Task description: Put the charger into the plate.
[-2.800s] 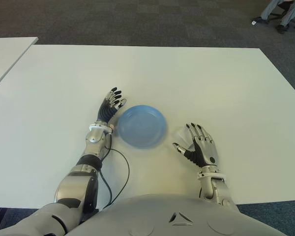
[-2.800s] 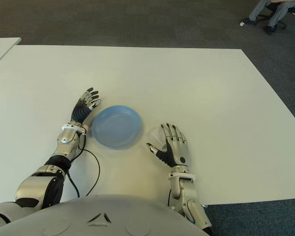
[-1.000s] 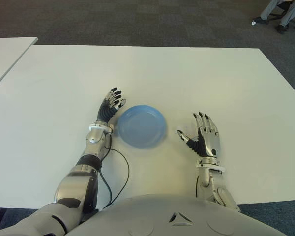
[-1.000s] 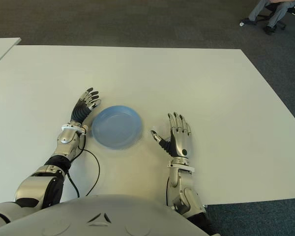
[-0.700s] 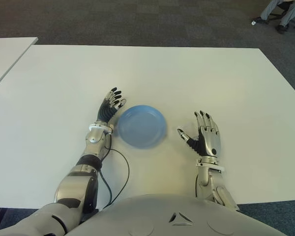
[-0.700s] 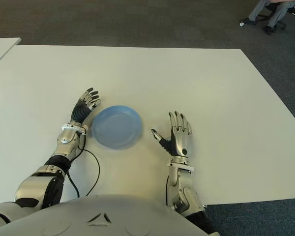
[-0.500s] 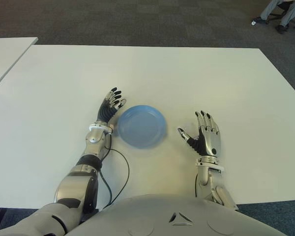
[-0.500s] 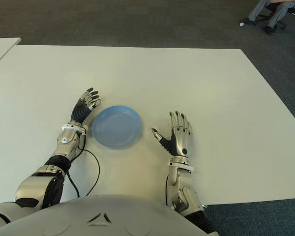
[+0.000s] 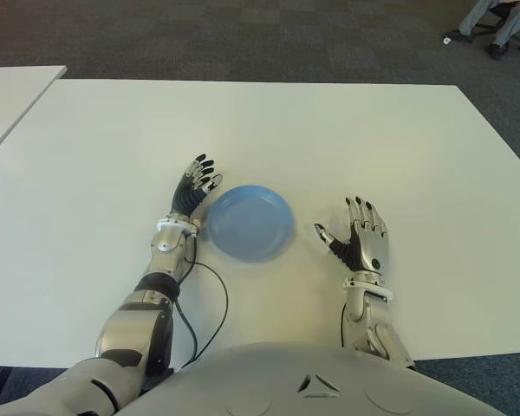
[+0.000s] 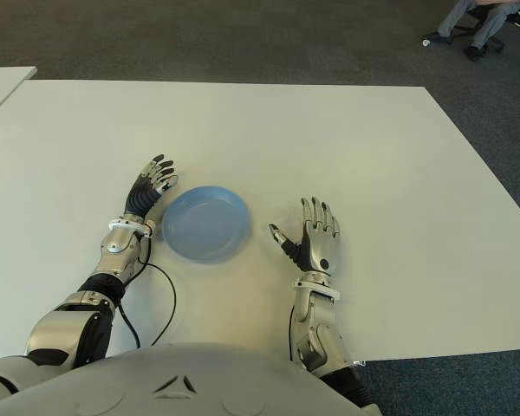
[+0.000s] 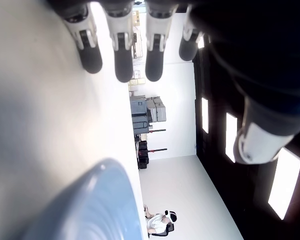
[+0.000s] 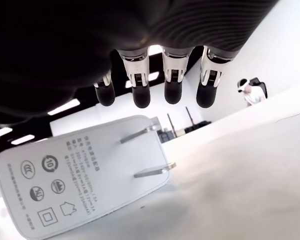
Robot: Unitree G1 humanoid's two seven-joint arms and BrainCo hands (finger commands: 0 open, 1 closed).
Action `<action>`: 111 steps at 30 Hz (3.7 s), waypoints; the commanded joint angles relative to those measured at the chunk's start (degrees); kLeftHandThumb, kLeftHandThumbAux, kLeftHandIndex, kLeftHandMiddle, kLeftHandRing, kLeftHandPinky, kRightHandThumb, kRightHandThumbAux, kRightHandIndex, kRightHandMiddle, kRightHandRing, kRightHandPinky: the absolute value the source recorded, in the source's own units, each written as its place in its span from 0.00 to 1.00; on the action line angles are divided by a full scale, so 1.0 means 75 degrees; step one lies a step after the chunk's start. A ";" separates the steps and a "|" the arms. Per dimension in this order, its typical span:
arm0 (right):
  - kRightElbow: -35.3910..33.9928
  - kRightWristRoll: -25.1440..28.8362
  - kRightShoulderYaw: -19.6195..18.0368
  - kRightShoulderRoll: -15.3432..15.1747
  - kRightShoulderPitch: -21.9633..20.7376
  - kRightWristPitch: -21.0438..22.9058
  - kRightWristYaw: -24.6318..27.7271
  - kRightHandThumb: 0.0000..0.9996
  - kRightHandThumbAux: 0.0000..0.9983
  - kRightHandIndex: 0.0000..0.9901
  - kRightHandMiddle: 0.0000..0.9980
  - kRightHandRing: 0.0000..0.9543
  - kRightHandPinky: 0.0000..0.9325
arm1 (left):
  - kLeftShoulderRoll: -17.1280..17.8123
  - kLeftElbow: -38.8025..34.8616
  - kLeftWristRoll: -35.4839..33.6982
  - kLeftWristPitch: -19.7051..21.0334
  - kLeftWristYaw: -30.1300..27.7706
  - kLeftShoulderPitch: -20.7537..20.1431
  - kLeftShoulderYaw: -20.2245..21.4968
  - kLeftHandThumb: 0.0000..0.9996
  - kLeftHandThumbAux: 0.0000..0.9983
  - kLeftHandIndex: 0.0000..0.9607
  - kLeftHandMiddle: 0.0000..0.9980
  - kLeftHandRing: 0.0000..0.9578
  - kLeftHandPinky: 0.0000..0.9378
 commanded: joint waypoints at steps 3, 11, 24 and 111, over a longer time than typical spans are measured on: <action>0.0396 -0.0001 0.0131 0.0145 0.0059 0.0498 0.0389 0.21 0.21 0.00 0.00 0.00 0.00 | -0.0099 0.0635 0.0035 0.0396 -0.0088 0.0694 -0.0048 0.00 0.59 0.04 0.17 0.17 0.16; 0.0502 0.0022 0.0162 0.0223 0.0011 0.0731 0.0517 0.21 0.21 0.00 0.00 0.00 0.00 | -0.0090 0.0634 0.0027 0.0388 -0.0108 0.0697 -0.0048 0.00 0.59 0.04 0.16 0.16 0.15; 0.0720 0.0144 0.0169 0.0287 -0.0046 0.0809 0.0559 0.21 0.20 0.00 0.00 0.00 0.00 | -0.0073 0.0616 0.0047 0.0375 -0.0105 0.0709 -0.0067 0.00 0.60 0.04 0.16 0.16 0.16; -0.0181 -0.0012 0.0573 0.0135 0.0750 0.0793 0.1001 0.26 0.19 0.00 0.00 0.00 0.00 | -0.0048 0.0718 0.0032 0.0380 -0.0221 0.0623 -0.0058 0.00 0.58 0.04 0.16 0.16 0.16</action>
